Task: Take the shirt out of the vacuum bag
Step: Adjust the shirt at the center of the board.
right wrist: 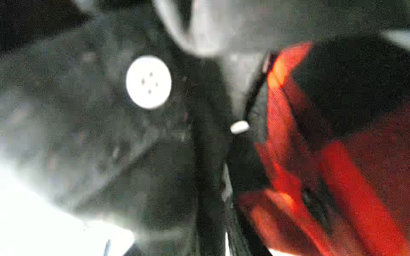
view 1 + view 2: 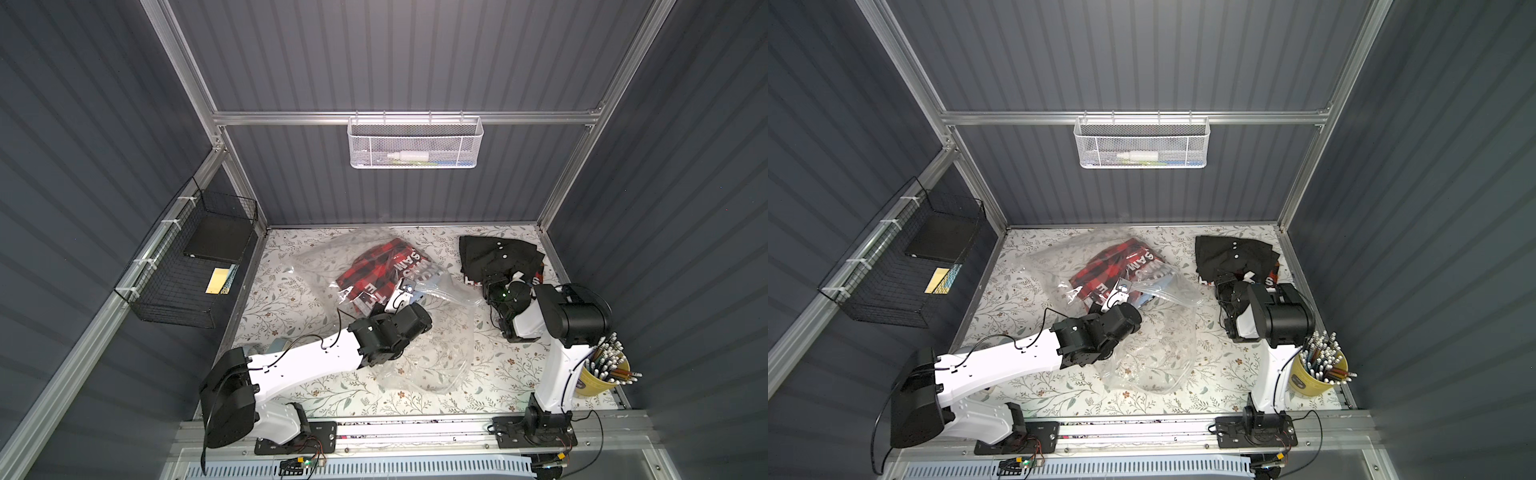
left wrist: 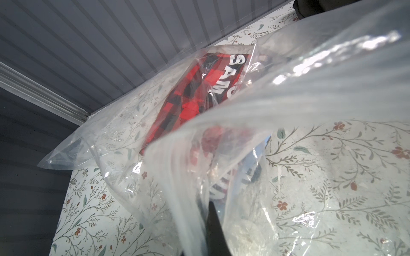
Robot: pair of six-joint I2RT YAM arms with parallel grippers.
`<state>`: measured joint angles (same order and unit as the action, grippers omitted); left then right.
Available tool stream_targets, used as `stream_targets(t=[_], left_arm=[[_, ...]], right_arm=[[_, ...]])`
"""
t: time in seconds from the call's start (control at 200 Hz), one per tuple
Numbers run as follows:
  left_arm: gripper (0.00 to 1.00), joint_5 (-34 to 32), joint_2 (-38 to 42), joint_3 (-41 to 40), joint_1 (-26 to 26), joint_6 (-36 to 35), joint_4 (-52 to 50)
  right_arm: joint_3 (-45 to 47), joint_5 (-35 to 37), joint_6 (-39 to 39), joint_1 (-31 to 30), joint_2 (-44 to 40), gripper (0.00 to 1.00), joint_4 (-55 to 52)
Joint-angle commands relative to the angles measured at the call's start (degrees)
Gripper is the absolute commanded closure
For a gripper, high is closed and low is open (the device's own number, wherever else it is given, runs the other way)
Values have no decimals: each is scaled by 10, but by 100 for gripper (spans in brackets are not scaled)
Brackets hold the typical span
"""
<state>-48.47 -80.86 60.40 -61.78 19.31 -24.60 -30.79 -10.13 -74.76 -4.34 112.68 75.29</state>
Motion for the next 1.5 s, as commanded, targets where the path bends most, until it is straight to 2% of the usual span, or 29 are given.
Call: stream_targets(t=[0.0, 0.265, 0.41, 0.5, 0.585, 0.655, 0.73, 0.936, 1.051, 1.141, 1.206, 1.321, 1.416, 1.491], left_arm=[[100, 0, 11, 0, 3, 9, -19], [100, -4, -3, 9, 4, -5, -7], [100, -10, -4, 9, 4, -10, 5], [100, -12, -7, 6, 4, -8, 10], [100, -10, -9, 4, 4, -2, 12], [100, -8, -9, 1, 5, -1, 16], [100, -8, -10, -1, 4, 0, 17], [100, -8, -9, -8, 5, 3, 19], [100, -10, -9, -12, 5, 2, 20], [100, -9, -11, -12, 6, 0, 20], [100, -7, -14, -11, 6, 0, 19], [100, -5, -18, -12, 6, -1, 19], [100, 0, -20, -13, 6, 3, 20], [100, 1, -22, -12, 6, 4, 21]], right_arm=[[27, 12, 33, -1, -67, 50, -64], [86, 17, 84, -1, -263, 46, -218], [52, 33, 110, -2, -372, 43, -331], [-3, 67, 125, -2, -396, 41, -369], [-71, 53, 132, 18, -362, 34, -368], [-148, -14, 108, 44, -303, 34, -384], [-208, -79, 111, 59, -232, 34, -344], [-306, -72, 128, 68, -85, 34, -355], [-296, -94, 120, 66, -10, 35, -325], [-250, -80, 105, 66, 23, 36, -290], [-206, -66, 99, 66, 29, 36, -255], [-165, -22, 125, 53, 22, 36, -262], [-165, -32, 133, 48, 41, 35, -272], [-153, -40, 120, 52, 43, 35, -237]])
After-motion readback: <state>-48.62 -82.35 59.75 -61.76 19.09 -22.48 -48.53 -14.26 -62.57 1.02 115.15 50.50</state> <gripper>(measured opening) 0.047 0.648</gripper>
